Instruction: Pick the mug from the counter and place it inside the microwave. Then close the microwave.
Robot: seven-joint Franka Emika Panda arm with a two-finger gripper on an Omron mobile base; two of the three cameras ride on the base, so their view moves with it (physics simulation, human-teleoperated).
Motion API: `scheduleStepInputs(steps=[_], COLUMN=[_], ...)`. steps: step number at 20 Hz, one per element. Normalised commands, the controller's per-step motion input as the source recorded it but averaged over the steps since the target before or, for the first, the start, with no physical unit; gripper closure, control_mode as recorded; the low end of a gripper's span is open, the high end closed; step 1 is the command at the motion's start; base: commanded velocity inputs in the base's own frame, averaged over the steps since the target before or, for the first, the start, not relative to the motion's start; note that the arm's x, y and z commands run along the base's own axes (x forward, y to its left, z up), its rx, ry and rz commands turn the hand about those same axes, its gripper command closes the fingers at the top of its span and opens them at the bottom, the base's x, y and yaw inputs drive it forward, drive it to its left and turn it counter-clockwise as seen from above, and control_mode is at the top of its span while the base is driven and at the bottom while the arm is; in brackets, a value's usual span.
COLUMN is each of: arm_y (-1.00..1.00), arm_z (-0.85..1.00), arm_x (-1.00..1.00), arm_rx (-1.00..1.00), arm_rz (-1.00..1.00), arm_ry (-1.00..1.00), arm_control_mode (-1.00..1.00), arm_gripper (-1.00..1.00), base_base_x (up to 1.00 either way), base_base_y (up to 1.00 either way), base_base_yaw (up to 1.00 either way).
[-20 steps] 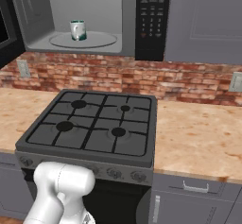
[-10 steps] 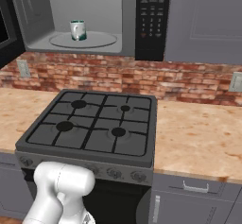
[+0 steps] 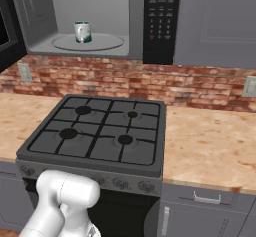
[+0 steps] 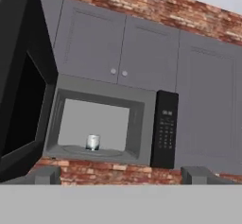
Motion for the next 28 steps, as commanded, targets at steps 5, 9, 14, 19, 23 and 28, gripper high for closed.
scheduleStepInputs(steps=[5,9,14,19,23,28], arm_y=[0.22,0.05,0.0,0.22,0.41,0.4], arm_z=[0.0,0.0,0.0,0.0,0.0,-0.01], arm_x=[-0.2,-0.11,-0.08,-0.09,0.0,0.07], arm_rx=[0.0,0.0,0.0,0.0,0.0,0.0], arm_rz=[-0.32,-0.45,-0.52,-0.36,-0.05,0.01], arm_ry=[0.0,0.0,0.0,-0.03,-0.05,-0.05], arm_control_mode=[-1.0,-1.0,-1.0,-1.0,-1.0,-1.0], arm_gripper=[-1.0,-1.0,-1.0,-1.0,-1.0,-1.0], base_base_x=[0.0,0.0,0.0,0.0,0.0,0.0], base_base_y=[0.0,0.0,0.0,0.0,0.0,0.0], base_base_yaw=[0.0,0.0,0.0,0.0,0.0,0.0])
